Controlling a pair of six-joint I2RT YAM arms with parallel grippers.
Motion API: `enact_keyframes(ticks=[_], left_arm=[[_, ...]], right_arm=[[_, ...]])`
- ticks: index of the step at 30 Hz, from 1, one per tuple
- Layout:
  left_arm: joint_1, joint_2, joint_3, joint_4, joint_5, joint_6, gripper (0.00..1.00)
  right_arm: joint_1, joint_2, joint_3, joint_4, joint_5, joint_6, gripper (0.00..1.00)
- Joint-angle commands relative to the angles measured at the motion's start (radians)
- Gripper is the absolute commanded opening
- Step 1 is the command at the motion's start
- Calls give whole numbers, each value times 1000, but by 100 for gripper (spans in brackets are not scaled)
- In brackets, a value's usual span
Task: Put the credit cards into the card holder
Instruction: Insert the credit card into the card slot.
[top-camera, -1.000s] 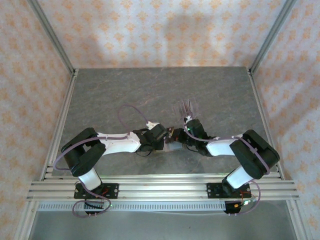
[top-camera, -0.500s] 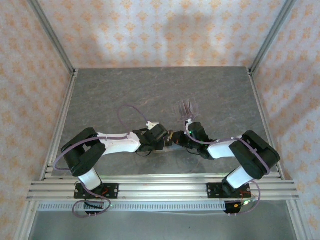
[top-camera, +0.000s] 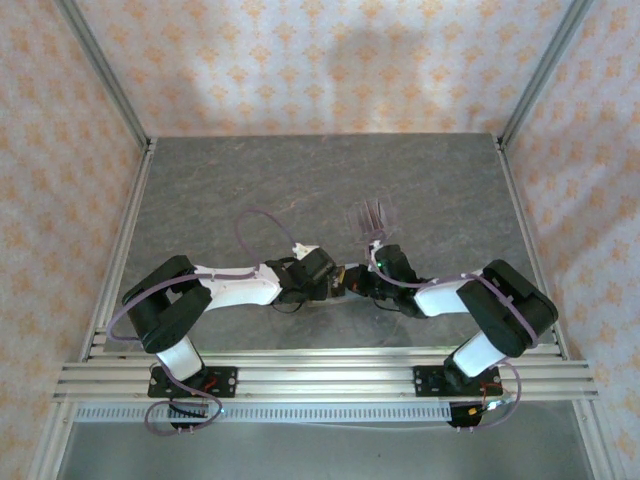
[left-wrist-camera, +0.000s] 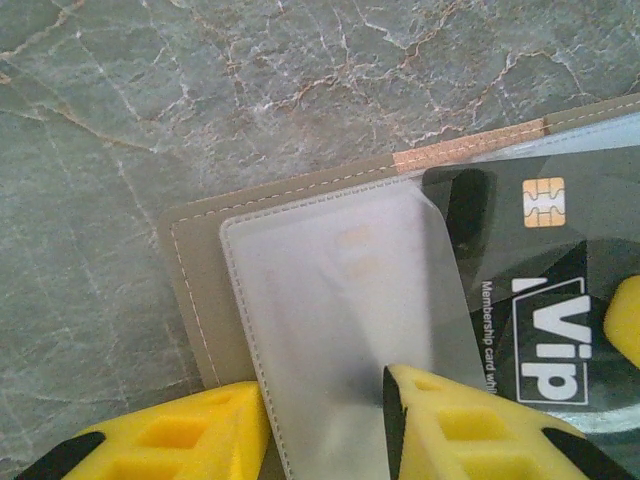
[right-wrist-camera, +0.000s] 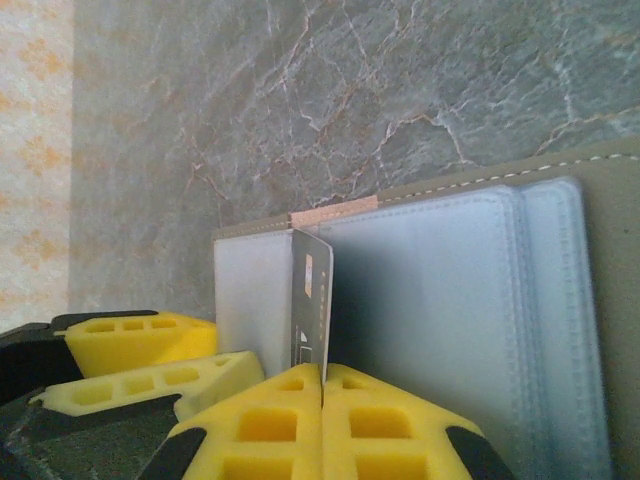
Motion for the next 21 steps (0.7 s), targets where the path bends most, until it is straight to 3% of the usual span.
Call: enact_keyframes(ticks=[1,21], left_arm=[[-1,42,-53,-71,-22,-15,37],[1,42,-56,-61,-17,-7,37]], right_arm=[[2,-1,27,-147,-24,-62,0],[0,88,177,-397,-39,-196,0]])
